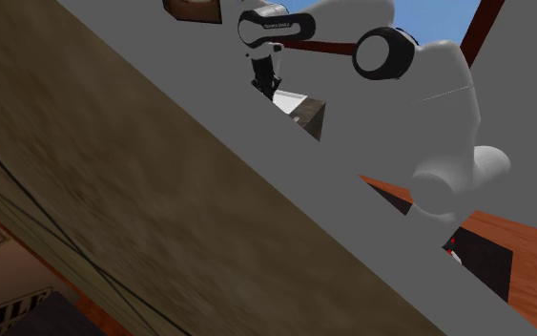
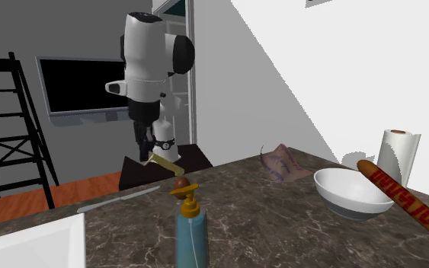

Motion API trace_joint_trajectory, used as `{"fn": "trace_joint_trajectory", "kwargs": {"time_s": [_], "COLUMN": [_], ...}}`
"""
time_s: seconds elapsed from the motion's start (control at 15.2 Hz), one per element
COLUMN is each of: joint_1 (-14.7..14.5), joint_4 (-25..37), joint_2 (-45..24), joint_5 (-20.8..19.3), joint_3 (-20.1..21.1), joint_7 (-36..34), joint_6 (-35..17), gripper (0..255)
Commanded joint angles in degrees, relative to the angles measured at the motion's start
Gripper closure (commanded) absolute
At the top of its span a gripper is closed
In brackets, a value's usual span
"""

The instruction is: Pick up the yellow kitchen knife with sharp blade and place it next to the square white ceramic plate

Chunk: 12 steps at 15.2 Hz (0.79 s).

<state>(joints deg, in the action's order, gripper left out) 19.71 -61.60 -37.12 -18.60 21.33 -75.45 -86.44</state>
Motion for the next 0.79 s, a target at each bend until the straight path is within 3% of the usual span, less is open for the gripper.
{"fn": "trace_joint_trajectory", "kwargs": {"time_s": [0.0, 0.73], "joint_1": [0.25, 1.45], "joint_4": [-0.20, -8.42], "joint_2": [-0.55, -0.80], "joint_5": [-0.16, -0.47], "joint_3": [-0.15, -0.27], "joint_7": [0.31, -1.12], "joint_6": [-0.78, -8.95], "gripper": [255, 255]}}
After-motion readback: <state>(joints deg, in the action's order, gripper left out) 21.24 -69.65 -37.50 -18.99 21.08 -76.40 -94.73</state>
